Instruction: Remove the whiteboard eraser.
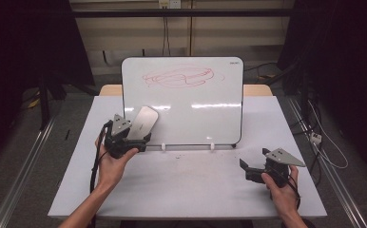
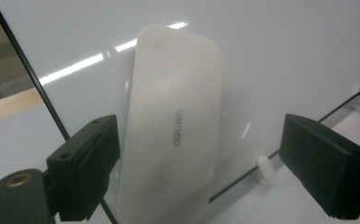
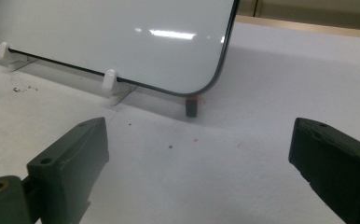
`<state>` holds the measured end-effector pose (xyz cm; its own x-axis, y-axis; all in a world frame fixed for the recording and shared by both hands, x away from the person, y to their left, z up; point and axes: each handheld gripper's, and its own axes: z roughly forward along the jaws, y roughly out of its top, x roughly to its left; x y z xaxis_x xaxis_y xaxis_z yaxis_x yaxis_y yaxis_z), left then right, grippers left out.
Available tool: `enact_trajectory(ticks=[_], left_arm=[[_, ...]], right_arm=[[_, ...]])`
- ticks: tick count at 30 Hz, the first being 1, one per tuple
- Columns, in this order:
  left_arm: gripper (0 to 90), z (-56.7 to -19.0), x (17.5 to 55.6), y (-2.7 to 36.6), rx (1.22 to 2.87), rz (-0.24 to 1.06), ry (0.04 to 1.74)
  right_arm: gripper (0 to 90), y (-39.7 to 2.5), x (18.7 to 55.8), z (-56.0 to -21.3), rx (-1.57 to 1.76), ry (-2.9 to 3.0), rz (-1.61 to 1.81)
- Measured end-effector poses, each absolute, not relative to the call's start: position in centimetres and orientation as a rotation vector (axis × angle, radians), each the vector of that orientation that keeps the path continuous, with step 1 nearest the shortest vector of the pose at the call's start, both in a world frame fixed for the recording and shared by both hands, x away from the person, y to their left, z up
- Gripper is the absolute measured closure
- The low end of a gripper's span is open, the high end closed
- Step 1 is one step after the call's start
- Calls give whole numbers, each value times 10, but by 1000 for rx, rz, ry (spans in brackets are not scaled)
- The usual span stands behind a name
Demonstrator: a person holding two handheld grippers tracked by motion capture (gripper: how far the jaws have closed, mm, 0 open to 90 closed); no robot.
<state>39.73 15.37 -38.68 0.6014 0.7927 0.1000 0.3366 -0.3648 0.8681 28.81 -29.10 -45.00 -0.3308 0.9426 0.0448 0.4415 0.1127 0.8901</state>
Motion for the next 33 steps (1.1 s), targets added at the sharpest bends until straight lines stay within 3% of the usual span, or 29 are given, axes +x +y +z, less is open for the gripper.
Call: enact_trajectory(ticks=[23, 33], left_arm=[[119, -392, 421, 136, 2041, 805, 946], [221, -403, 424, 130, 2073, 787, 969]], right_arm=[[51, -289, 288, -450, 1347, 1848, 1163], [51, -288, 289, -450, 1337, 1857, 1157]])
